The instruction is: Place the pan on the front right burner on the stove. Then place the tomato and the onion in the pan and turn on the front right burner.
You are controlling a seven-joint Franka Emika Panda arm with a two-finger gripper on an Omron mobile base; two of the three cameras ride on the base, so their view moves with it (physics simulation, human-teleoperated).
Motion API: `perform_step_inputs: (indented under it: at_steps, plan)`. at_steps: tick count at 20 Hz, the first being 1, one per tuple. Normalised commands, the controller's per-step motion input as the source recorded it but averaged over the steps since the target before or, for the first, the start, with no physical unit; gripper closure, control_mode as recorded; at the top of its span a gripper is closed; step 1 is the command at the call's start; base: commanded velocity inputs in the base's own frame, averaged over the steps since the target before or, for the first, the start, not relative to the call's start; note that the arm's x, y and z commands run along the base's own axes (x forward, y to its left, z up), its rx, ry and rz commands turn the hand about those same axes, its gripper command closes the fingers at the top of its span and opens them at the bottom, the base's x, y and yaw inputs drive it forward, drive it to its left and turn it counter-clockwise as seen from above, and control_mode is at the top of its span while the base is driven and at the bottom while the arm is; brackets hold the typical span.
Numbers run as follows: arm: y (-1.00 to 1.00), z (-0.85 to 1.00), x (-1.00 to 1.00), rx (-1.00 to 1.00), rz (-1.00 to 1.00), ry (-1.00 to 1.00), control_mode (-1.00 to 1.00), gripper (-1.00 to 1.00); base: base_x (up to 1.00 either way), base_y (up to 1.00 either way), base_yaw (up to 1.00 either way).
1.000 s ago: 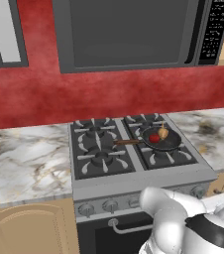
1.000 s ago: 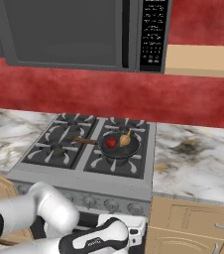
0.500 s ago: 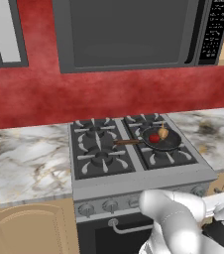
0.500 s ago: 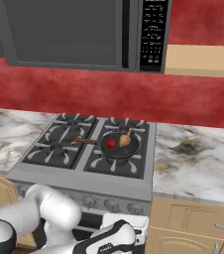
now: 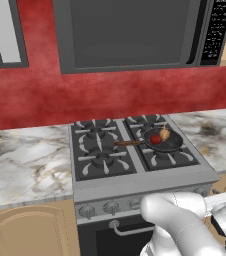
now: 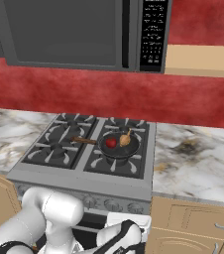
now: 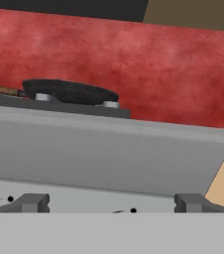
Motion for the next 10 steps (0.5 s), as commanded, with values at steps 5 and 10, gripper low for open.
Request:
perform_step_inputs:
  at_steps: [5,10]
  plan:
    - [-0.23,-0.25,0.03,0.00,0.00,-0.01,-1.00,-1.00,0.00,0.00,0.00]
    - [-0.15,-0.22,0.05,0.00,0.00,-0.01,-1.00,-1.00,0.00,0.00,0.00]
